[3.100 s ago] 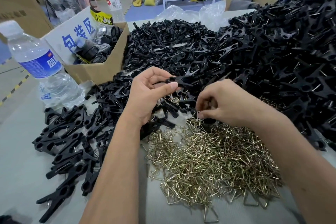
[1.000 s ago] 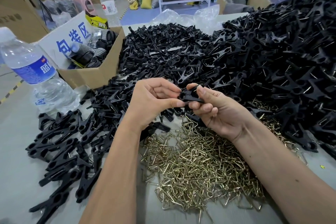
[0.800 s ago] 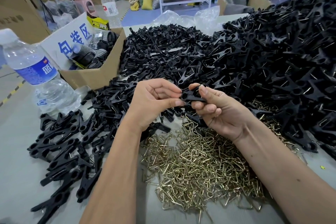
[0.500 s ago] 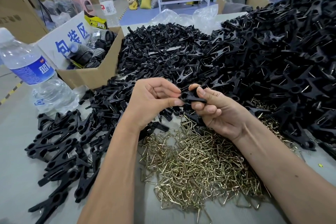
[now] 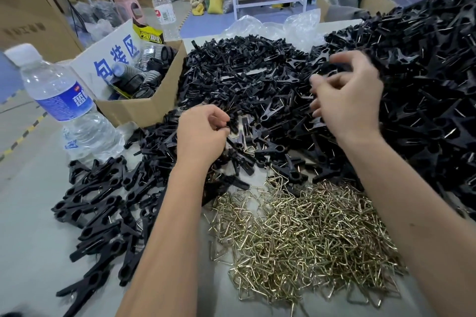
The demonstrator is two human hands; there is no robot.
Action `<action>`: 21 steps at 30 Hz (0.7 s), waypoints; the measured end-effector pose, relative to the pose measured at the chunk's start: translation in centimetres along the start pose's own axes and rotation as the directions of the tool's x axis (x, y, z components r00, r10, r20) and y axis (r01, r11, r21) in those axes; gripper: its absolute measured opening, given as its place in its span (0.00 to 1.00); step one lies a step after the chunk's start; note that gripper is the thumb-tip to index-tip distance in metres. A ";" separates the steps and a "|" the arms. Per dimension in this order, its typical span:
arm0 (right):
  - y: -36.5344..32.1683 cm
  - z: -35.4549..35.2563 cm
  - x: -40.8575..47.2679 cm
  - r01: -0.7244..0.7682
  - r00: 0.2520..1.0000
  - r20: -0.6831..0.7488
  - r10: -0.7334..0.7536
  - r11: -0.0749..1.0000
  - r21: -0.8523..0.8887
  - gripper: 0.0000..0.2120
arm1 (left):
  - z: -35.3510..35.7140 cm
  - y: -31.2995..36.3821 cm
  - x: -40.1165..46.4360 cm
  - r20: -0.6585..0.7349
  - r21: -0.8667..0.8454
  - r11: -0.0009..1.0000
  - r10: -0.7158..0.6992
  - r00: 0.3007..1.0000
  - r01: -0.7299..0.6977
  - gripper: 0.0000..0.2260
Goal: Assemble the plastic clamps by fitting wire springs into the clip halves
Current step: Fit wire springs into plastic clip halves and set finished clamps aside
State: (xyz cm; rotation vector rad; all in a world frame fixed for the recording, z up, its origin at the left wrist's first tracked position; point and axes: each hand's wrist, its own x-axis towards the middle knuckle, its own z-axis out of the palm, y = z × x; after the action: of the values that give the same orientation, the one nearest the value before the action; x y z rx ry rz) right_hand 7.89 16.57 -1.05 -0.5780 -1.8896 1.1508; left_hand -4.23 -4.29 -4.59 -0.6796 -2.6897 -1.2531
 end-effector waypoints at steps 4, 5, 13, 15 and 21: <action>-1.7 4.3 -0.2 0.450 0.800 0.583 -0.144 0.787 -0.422 0.08 | 0.2 1.5 1.0 0.218 0.217 0.976 -0.031 0.975 -0.017 0.10; -2.1 5.4 -0.1 0.531 0.730 0.677 -0.096 0.704 -0.472 0.08 | 0.5 1.9 1.2 0.255 0.266 0.964 -0.045 0.966 -0.025 0.11; -1.6 8.5 0.9 0.656 0.599 0.783 0.168 0.459 -0.600 0.24 | 0.5 2.5 2.3 0.368 0.352 0.933 -0.211 0.906 0.075 0.09; -1.4 8.4 1.0 0.624 0.603 0.773 0.196 0.488 -0.610 0.27 | 0.3 2.6 2.4 0.379 0.347 0.934 -0.226 0.897 0.088 0.08; -1.2 7.4 1.7 0.601 0.584 0.800 0.141 0.587 -0.543 0.23 | 1.0 3.4 3.4 0.144 0.240 0.966 -0.133 0.981 0.096 0.13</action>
State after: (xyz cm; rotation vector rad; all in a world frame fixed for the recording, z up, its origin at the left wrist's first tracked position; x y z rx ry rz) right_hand 0.84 13.53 -1.02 -0.1568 -3.1956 0.2299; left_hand -5.67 -0.45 -1.91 -0.6247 -2.9811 -0.9180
